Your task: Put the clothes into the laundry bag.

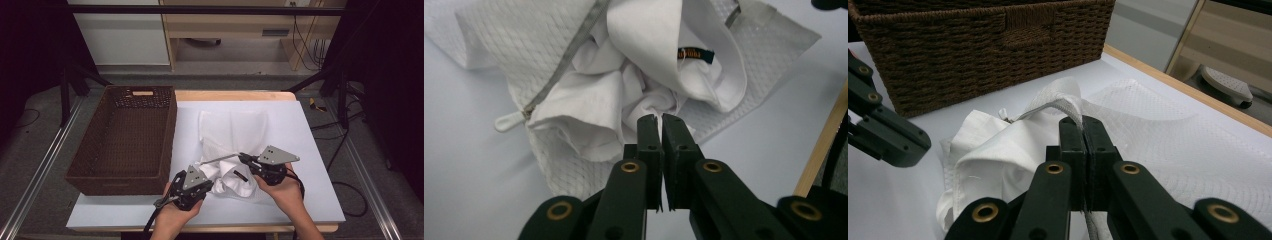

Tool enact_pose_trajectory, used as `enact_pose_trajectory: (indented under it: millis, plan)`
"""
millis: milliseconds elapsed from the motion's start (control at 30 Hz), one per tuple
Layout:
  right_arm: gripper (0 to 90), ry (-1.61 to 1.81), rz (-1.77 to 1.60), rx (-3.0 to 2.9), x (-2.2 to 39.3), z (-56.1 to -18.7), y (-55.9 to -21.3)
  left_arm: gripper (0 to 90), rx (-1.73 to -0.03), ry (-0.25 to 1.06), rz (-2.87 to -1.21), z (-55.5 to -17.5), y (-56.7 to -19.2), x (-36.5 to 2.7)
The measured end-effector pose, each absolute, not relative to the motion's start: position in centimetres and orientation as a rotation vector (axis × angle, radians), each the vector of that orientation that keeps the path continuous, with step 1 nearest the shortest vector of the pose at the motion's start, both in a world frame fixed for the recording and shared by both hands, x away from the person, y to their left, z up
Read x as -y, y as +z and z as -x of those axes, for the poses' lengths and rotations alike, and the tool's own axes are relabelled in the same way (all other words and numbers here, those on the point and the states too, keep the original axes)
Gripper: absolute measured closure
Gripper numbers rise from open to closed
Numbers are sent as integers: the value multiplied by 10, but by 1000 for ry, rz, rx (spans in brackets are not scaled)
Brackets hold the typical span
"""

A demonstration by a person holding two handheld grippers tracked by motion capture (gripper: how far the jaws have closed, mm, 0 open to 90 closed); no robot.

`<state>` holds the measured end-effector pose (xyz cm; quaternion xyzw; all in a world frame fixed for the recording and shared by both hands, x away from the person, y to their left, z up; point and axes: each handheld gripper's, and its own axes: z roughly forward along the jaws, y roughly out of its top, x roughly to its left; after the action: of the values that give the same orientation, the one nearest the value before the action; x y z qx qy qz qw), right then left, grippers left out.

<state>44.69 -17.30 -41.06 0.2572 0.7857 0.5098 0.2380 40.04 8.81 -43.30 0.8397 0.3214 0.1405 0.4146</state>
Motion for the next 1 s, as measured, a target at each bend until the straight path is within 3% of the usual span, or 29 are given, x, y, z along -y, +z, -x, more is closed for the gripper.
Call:
enact_pose_trajectory:
  millis: [433, 1000]
  plan:
    - [892, 1395, -703, -2166, 171, -447, -412, 900, -765, 276, -2313, -411, -463, -79]
    - [892, 1380, -705, -2193, 166, -449, -416, 900, -657, 190, -2299, -430, -469, -56]
